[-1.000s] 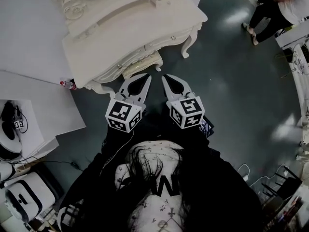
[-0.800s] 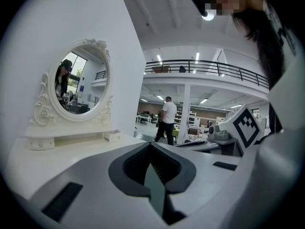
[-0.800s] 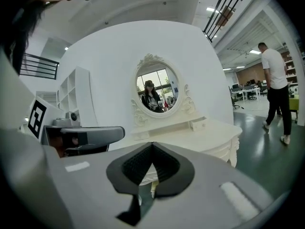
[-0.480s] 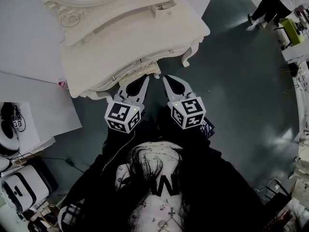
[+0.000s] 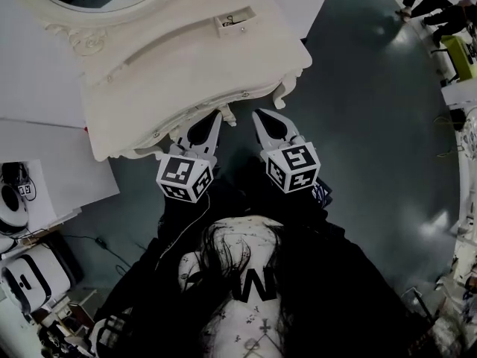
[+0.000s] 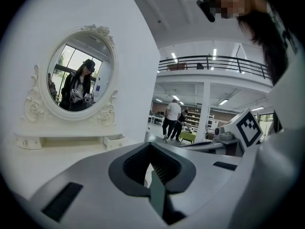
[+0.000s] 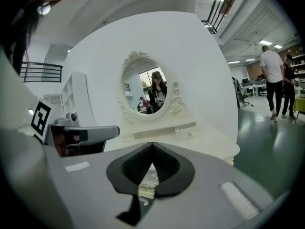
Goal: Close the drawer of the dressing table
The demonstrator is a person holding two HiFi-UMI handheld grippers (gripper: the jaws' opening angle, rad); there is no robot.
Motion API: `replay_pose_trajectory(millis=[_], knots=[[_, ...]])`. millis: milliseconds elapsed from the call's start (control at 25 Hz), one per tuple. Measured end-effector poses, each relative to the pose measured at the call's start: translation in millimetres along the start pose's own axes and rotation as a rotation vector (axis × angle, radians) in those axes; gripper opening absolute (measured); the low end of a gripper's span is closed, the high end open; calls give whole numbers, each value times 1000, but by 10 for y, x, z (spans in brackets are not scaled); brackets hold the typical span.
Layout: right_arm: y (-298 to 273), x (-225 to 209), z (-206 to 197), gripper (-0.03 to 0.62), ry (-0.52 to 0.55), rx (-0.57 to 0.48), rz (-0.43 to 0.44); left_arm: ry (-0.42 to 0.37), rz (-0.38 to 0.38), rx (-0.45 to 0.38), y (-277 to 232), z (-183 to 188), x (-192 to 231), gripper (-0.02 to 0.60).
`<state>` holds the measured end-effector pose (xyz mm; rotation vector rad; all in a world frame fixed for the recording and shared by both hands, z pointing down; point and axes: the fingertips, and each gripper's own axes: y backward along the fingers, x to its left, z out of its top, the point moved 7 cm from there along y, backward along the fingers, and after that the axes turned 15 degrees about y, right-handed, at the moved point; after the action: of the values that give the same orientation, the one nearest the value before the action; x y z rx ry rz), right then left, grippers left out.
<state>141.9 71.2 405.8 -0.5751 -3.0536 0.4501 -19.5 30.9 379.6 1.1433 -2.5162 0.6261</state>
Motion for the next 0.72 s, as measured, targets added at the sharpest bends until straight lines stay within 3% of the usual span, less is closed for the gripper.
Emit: replay_pose_trajectory(millis=[440, 720], knots=[[-361, -293, 22, 8, -21, -11, 105, 9, 130, -21, -122, 94, 79, 0], [-559, -410, 31, 8, -35, 13, 92, 24, 128, -6, -300, 191, 258, 0]])
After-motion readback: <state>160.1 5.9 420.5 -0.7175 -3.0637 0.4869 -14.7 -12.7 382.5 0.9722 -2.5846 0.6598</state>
